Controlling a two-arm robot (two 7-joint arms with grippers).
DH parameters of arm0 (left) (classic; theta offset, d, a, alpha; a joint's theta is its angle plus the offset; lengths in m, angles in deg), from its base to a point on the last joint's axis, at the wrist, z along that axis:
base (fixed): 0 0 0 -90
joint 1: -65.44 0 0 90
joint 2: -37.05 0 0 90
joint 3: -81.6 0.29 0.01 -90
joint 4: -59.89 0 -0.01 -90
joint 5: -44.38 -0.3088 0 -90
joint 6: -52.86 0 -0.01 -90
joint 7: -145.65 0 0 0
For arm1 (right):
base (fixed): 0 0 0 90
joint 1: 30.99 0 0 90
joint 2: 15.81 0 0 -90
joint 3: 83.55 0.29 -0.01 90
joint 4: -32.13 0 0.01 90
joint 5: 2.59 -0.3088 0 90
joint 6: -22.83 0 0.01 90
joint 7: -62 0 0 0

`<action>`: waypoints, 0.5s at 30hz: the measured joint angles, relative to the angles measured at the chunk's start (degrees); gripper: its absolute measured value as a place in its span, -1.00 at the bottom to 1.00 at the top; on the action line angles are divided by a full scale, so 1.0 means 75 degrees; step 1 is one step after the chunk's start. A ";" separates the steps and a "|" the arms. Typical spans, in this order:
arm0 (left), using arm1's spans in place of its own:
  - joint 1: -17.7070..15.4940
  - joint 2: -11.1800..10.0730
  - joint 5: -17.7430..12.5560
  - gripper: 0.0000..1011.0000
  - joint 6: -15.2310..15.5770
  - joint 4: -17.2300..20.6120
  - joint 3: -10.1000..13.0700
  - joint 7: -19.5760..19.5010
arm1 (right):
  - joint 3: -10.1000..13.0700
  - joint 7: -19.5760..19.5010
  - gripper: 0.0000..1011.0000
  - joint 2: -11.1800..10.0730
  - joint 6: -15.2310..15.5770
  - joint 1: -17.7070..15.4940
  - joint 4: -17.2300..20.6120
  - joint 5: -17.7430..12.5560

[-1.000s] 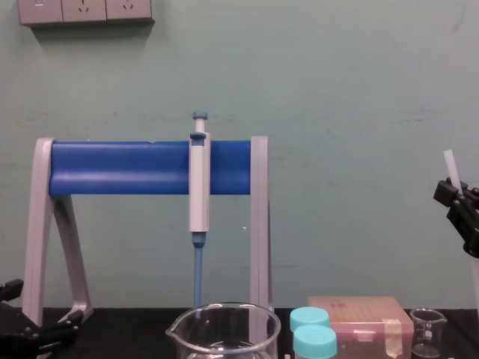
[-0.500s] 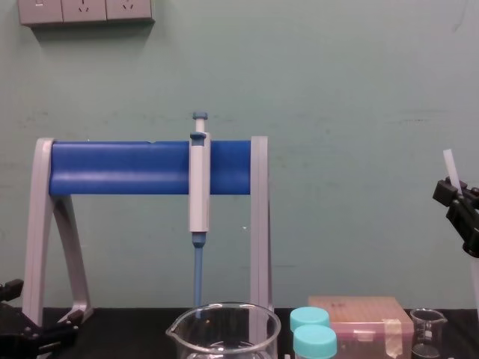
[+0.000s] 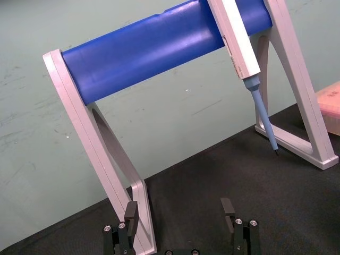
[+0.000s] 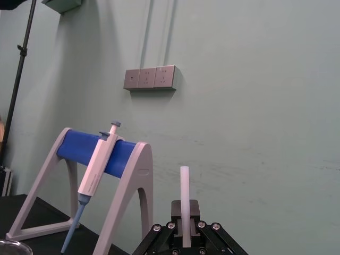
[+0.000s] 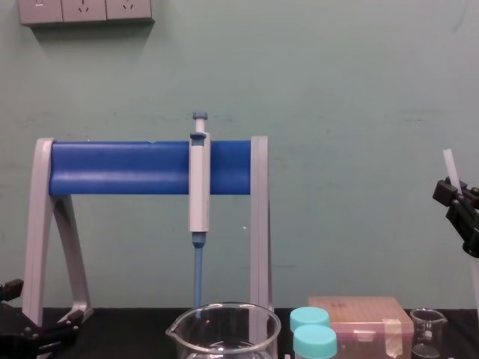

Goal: Pick up the stirring rod with one hand, then place it down.

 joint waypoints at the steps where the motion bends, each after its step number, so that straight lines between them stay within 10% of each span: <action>1: 0.0000 0.0000 0.0000 0.98 0.0000 0.0000 0.0000 0.0000 | 0.0000 0.0000 -0.86 0.0000 -0.0001 0.0000 0.0000 0.0000; 15: 0.0000 0.0000 0.0000 0.98 0.0000 0.0000 0.0000 0.0000 | 0.0000 0.0000 -0.86 0.0000 -0.0006 0.0000 0.0000 0.0000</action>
